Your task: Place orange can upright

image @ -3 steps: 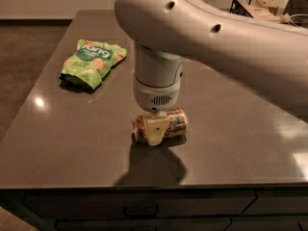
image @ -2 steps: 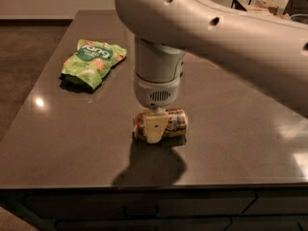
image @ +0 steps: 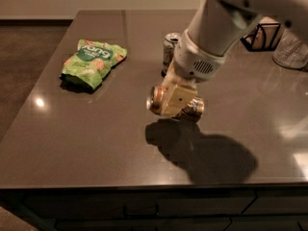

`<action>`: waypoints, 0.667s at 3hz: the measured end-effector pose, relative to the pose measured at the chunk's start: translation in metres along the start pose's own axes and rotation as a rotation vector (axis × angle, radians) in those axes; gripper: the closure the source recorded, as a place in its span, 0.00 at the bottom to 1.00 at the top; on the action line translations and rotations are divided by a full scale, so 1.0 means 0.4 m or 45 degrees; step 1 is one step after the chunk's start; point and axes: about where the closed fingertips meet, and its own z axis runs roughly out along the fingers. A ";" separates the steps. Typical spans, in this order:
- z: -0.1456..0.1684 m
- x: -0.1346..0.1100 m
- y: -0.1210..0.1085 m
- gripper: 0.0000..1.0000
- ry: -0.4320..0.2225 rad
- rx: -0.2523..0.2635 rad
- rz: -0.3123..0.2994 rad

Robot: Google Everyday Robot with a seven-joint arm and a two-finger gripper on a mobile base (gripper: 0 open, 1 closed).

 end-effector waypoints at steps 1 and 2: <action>-0.082 0.020 -0.029 1.00 -0.278 0.063 0.105; -0.136 0.023 -0.036 1.00 -0.540 0.145 0.169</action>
Offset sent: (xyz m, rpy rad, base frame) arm 0.0195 -0.0545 0.0768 0.7380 -0.1578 -0.2694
